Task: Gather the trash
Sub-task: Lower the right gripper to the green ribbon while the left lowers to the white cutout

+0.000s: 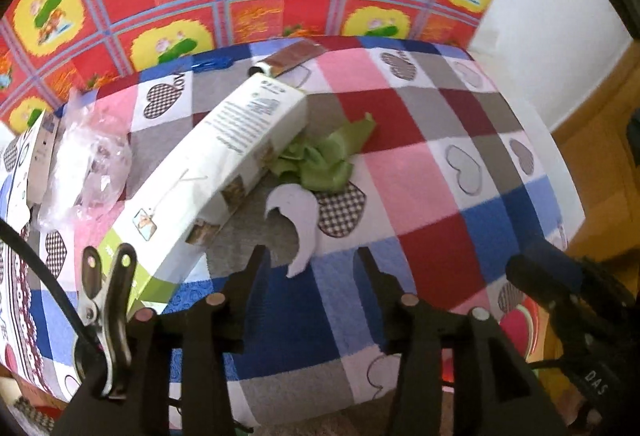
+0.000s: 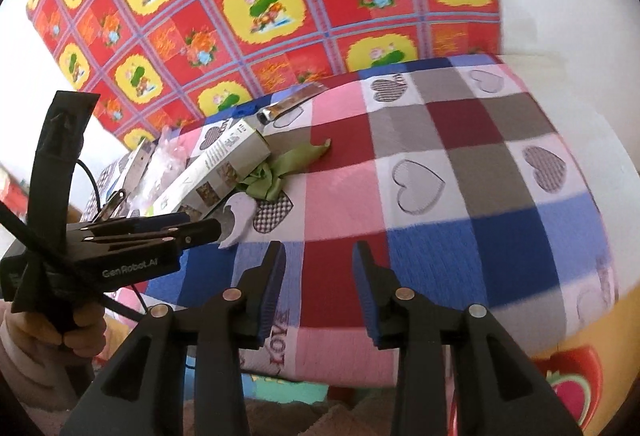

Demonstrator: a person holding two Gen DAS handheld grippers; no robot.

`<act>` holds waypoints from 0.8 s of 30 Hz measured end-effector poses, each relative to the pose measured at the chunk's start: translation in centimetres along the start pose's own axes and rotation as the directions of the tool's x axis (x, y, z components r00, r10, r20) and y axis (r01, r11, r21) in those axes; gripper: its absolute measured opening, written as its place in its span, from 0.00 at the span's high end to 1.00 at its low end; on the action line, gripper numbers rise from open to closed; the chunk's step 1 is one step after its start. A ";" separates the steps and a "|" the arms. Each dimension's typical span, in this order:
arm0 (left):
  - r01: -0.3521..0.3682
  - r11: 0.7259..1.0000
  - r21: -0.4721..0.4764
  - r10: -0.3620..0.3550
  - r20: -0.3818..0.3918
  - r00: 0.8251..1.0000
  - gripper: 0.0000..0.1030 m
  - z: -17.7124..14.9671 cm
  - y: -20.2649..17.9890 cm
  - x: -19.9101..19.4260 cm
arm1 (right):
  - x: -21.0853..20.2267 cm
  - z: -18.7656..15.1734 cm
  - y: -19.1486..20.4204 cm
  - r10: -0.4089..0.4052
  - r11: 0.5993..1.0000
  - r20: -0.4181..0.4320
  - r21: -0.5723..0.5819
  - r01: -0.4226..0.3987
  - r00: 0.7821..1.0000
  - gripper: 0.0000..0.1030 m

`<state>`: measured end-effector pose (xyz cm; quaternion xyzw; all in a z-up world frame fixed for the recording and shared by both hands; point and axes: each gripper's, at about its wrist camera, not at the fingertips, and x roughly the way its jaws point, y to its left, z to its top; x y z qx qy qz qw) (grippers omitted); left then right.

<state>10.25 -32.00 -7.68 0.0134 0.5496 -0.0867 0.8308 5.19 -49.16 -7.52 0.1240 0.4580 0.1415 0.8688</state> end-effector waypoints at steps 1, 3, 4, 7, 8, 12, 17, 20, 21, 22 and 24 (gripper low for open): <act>-0.006 1.000 -0.020 0.006 -0.004 1.000 0.51 0.2 0.3 0.3 | 0.5 0.5 -0.1 0.011 1.000 -0.011 -0.014 -0.011 1.000 0.65; -0.007 0.998 -0.058 0.007 -0.014 1.000 0.47 0.3 0.7 0.8 | 1.4 1.1 -0.4 0.030 0.999 -0.031 -0.042 -0.032 0.999 0.65; -0.006 0.997 -0.075 0.004 -0.021 1.000 0.45 0.4 0.9 1.2 | 1.8 1.5 -0.5 0.038 0.998 -0.042 -0.055 -0.041 0.998 0.65; -0.016 0.993 -0.120 0.013 -0.032 0.999 0.45 0.8 1.0 2.1 | 3.1 2.3 -0.9 0.062 0.993 -0.075 -0.095 -0.069 0.995 0.65; -0.017 0.991 -0.129 0.013 -0.034 0.999 0.45 0.9 1.0 2.4 | 3.7 2.6 -1.1 0.074 0.991 -0.090 -0.105 -0.084 0.993 0.65; -0.049 0.989 -0.143 0.043 -0.047 0.998 0.45 1.5 0.5 3.8 | 5.1 3.7 -1.8 0.101 0.985 -0.126 -0.127 -0.118 0.987 0.65; -0.112 0.982 -0.154 0.103 -0.067 0.992 0.45 2.0 0.1 5.6 | 6.4 4.8 -2.5 0.129 0.978 -0.157 -0.145 -0.152 0.979 0.65; -0.143 0.977 -0.157 0.134 -0.065 0.989 0.45 2.3 0.2 6.3 | 7.2 5.2 -2.8 0.142 0.974 -0.171 -0.154 -0.169 0.975 0.65; -0.150 0.976 -0.156 0.142 -0.061 0.988 0.45 2.3 0.1 6.3 | 7.4 5.4 -2.9 0.145 0.972 -0.177 -0.157 -0.174 0.973 0.65; -0.156 0.976 -0.153 0.148 -0.062 0.987 0.45 2.3 0.1 6.4 | 7.6 5.5 -2.9 0.149 0.971 -0.180 -0.158 -0.178 0.972 0.65; -0.165 0.975 -0.150 0.159 -0.056 0.986 0.45 2.4 0.0 6.6 | 8.1 5.7 -2.9 0.153 0.970 -0.190 -0.160 -0.185 0.970 0.65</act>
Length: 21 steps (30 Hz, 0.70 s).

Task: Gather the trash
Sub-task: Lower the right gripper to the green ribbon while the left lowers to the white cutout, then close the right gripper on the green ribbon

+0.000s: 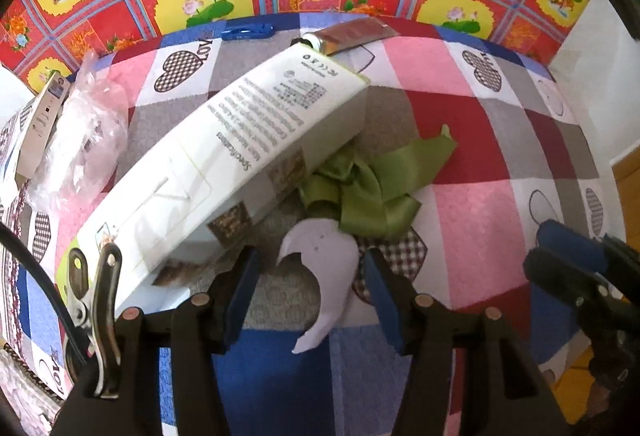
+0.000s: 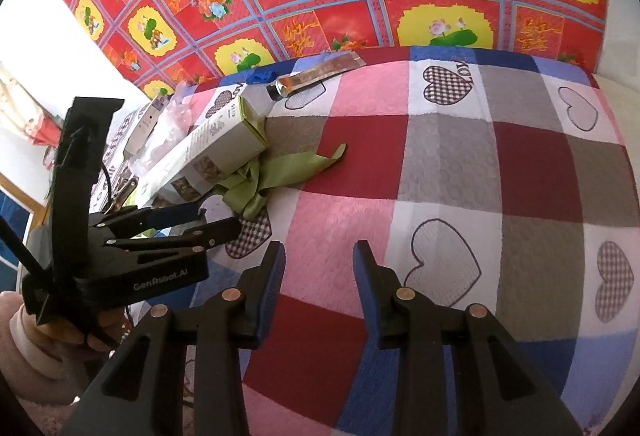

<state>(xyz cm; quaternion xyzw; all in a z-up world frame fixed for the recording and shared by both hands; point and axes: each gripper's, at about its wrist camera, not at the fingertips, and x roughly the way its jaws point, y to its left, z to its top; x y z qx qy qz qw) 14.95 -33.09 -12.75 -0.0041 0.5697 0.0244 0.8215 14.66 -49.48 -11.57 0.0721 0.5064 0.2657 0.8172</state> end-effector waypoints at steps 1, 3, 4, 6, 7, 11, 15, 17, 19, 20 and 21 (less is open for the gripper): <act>-0.003 1.000 -0.004 0.003 0.004 1.000 0.45 0.0 0.0 0.0 | 0.2 0.1 0.0 -0.001 1.000 -0.002 -0.004 0.001 1.000 0.65; -0.004 1.000 -0.017 0.004 0.007 1.000 0.45 0.1 0.0 0.1 | 0.4 0.5 0.1 -0.010 1.000 0.000 -0.020 0.009 1.000 0.65; -0.010 1.000 -0.026 0.010 0.011 1.000 0.46 0.1 0.0 0.1 | 0.5 0.7 0.1 -0.008 1.000 0.000 -0.025 0.008 1.000 0.65; -0.011 0.999 -0.033 0.012 0.021 1.000 0.58 0.0 0.1 0.0 | 0.8 1.2 0.3 0.003 0.999 -0.001 -0.037 -0.003 1.000 0.65; -0.008 0.999 -0.035 0.009 0.022 1.000 0.59 0.0 0.2 -0.1 | 0.9 1.4 0.4 0.008 0.999 -0.002 -0.043 -0.008 1.000 0.65; 0.001 0.999 -0.053 -0.001 0.017 1.000 0.59 -0.4 0.7 -0.4 | 1.3 2.0 1.1 0.030 0.997 -0.009 -0.069 -0.030 1.000 0.63; 0.011 0.995 -0.096 -0.010 0.016 1.000 0.59 -1.0 2.0 -1.0 | 2.4 2.5 1.9 0.068 0.994 -0.029 -0.081 -0.070 0.997 0.46; 0.005 0.993 -0.121 -0.003 0.015 1.000 0.59 -1.4 3.0 -1.3 | 3.2 2.9 2.6 0.081 0.992 -0.043 -0.093 -0.085 0.996 0.41; 0.003 0.989 -0.148 0.000 0.020 1.000 0.59 -1.6 3.9 -1.6 | 3.9 3.2 3.3 0.078 0.990 -0.051 -0.112 -0.084 0.996 0.40; 0.003 0.988 -0.156 0.001 0.023 1.000 0.59 -1.7 4.3 -1.8 | 4.4 3.5 3.8 0.076 0.988 -0.053 -0.129 -0.082 0.996 0.40; 0.002 0.987 -0.162 0.002 0.025 1.000 0.59 -1.7 4.6 -1.9 | 4.7 3.5 4.1 0.074 0.987 -0.055 -0.140 -0.081 0.996 0.40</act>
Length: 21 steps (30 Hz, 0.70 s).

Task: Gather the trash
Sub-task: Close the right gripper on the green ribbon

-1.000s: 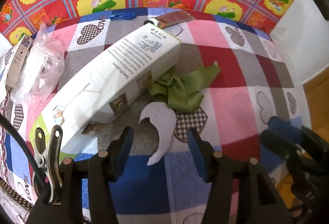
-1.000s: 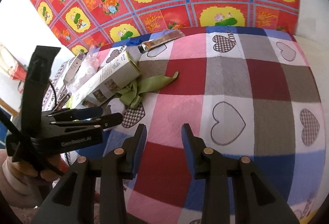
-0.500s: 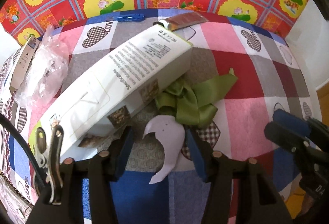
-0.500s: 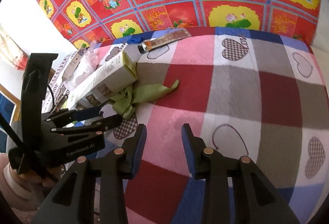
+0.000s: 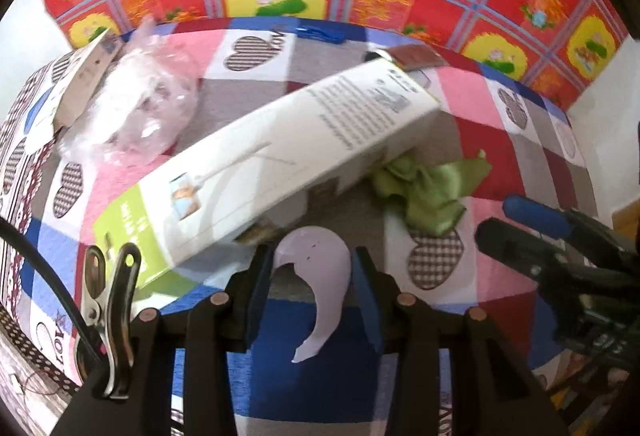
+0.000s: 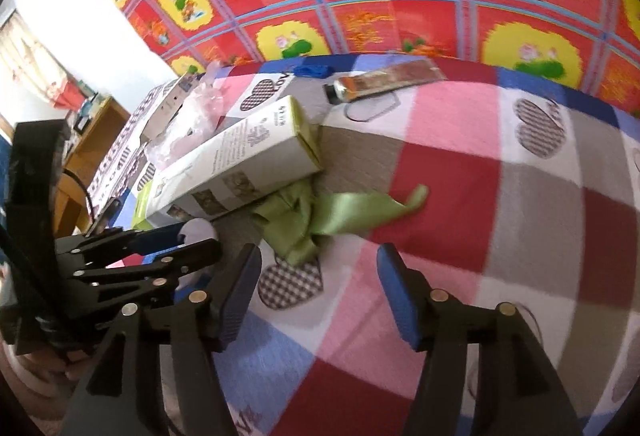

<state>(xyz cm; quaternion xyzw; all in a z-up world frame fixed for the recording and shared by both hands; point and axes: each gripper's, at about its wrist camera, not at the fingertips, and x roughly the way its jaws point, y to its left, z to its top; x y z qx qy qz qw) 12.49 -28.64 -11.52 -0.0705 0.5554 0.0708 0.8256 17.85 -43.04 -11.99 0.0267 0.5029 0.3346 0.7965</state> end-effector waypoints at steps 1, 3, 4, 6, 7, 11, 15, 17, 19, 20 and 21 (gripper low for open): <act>-0.003 1.000 -0.005 0.003 0.003 1.000 0.59 0.0 0.3 -0.1 | 0.5 0.2 0.4 -0.004 1.000 -0.005 -0.014 0.004 1.000 0.40; -0.004 1.000 -0.013 0.004 0.005 1.000 0.59 -0.1 0.8 -0.2 | 1.2 0.6 1.1 -0.006 0.999 -0.012 -0.037 0.006 1.000 0.40; -0.005 1.000 -0.014 0.005 0.005 1.000 0.59 -0.1 1.1 -0.1 | 1.5 0.7 1.4 -0.008 0.999 -0.015 -0.048 0.008 1.000 0.40; -0.004 1.000 -0.016 0.004 -0.001 1.000 0.59 -0.2 1.5 0.1 | 2.3 0.8 2.1 -0.026 0.997 -0.020 -0.072 0.024 0.999 0.40; 0.000 1.000 -0.016 0.000 -0.002 1.000 0.59 -0.2 1.6 0.2 | 2.7 0.9 2.3 -0.038 0.996 -0.025 -0.079 0.036 0.999 0.40; 0.008 1.000 -0.007 -0.008 -0.005 1.000 0.59 -0.2 2.1 0.4 | 3.7 0.8 3.1 -0.087 0.991 -0.031 -0.101 0.084 0.996 0.40; 0.025 1.000 0.013 -0.025 -0.005 1.000 0.59 -0.1 2.4 0.6 | 3.8 0.5 3.5 -0.138 0.984 -0.007 -0.117 0.136 0.990 0.67; 0.035 0.999 0.030 -0.035 -0.005 0.999 0.59 0.0 2.3 0.7 | 3.8 0.5 3.3 -0.141 0.986 -0.011 -0.091 0.139 0.990 0.82; 0.044 0.998 0.044 -0.044 -0.004 0.999 0.59 0.0 2.2 0.7 | 3.4 0.3 3.0 -0.145 0.988 -0.003 -0.051 0.145 0.989 0.93; 0.052 0.997 0.055 -0.052 -0.003 0.999 0.59 0.1 2.1 0.7 | 3.1 0.2 2.8 -0.149 0.988 0.005 -0.033 0.149 0.989 0.94; 0.058 0.996 0.065 -0.058 -0.003 0.998 0.59 0.1 2.0 0.7 | 2.7 0.1 2.7 -0.149 0.989 0.005 -0.024 0.149 0.989 0.95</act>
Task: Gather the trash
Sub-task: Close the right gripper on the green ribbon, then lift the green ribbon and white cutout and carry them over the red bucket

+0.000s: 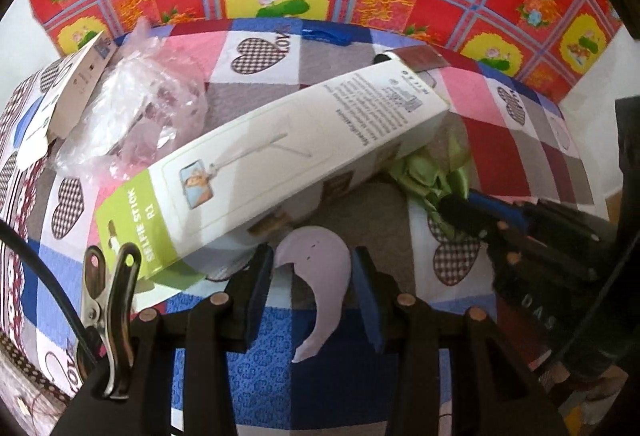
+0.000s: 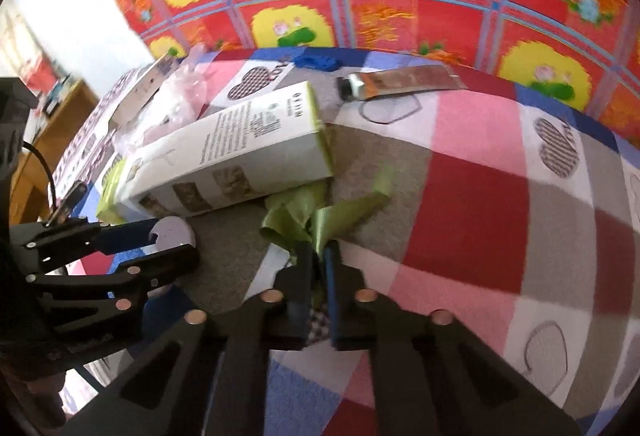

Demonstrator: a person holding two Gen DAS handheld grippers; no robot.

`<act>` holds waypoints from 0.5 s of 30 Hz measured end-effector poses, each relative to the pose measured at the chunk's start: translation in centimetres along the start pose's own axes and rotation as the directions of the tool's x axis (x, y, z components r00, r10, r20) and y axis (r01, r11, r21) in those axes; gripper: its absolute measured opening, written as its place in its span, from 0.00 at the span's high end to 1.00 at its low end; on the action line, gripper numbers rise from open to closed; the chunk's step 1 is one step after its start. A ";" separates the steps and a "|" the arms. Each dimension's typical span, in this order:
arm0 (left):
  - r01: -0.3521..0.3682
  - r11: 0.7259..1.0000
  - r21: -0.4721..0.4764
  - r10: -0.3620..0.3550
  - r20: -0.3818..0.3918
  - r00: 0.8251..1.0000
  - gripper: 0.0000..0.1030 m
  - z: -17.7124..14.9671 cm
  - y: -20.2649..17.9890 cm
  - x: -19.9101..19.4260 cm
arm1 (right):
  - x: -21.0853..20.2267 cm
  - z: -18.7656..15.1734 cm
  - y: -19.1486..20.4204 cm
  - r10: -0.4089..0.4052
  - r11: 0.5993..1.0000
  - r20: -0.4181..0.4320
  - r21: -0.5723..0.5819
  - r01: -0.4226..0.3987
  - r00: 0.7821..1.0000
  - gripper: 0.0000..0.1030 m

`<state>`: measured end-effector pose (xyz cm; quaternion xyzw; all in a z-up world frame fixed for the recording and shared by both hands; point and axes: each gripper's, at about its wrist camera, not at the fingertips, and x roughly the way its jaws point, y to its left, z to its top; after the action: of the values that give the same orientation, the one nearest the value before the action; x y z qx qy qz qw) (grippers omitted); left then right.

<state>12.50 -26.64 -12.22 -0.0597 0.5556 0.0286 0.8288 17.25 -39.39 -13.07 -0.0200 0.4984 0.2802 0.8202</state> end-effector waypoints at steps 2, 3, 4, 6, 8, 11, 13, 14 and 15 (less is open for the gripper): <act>0.013 1.000 0.025 -0.013 0.001 1.000 0.59 0.1 -0.2 0.0 | -0.8 -0.4 -0.3 -0.010 1.000 0.011 0.026 0.010 1.000 0.95; 0.018 0.999 0.033 -0.018 -0.001 1.000 0.59 0.1 -0.3 0.1 | -1.4 -0.6 -0.5 -0.017 0.999 0.020 0.041 0.016 1.000 0.96; 0.024 0.999 0.042 -0.024 -0.002 1.000 0.59 0.2 -0.4 0.1 | -1.9 -0.7 -0.6 -0.025 0.998 0.029 0.051 0.023 0.999 0.96; 0.038 0.997 0.066 -0.038 -0.003 0.999 0.59 0.5 -0.7 0.0 | -3.4 -1.1 -0.9 -0.049 0.996 0.057 0.080 0.044 0.997 0.96; 0.053 0.995 0.090 -0.053 0.001 0.999 0.59 0.8 -1.0 -0.1 | -5.0 -1.5 -1.3 -0.078 0.991 0.084 0.117 0.068 0.993 0.96; 0.073 0.989 0.128 -0.075 0.006 0.997 0.59 1.4 -1.7 -0.4 | -6.9 -1.9 -1.9 -0.120 0.982 0.114 0.161 0.100 0.986 0.96; 0.089 0.984 0.154 -0.091 0.007 0.996 0.59 1.8 -2.2 -0.7 | -8.2 -2.4 -2.3 -0.154 0.973 0.131 0.193 0.127 0.979 0.96; 0.102 0.980 0.170 -0.104 0.008 0.995 0.59 1.9 -2.5 -0.9 | -8.7 -2.7 -2.4 -0.168 0.969 0.138 0.207 0.138 0.976 0.96; 0.110 0.978 0.179 -0.113 0.007 0.994 0.59 2.0 -2.7 -1.1 | -9.1 -2.9 -2.5 -0.179 0.965 0.142 0.219 0.146 0.974 0.96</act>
<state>14.25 -29.07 -10.28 -0.0161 0.5447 -0.0674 0.8358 12.99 -46.37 -7.60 0.0473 0.4537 0.1591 0.8755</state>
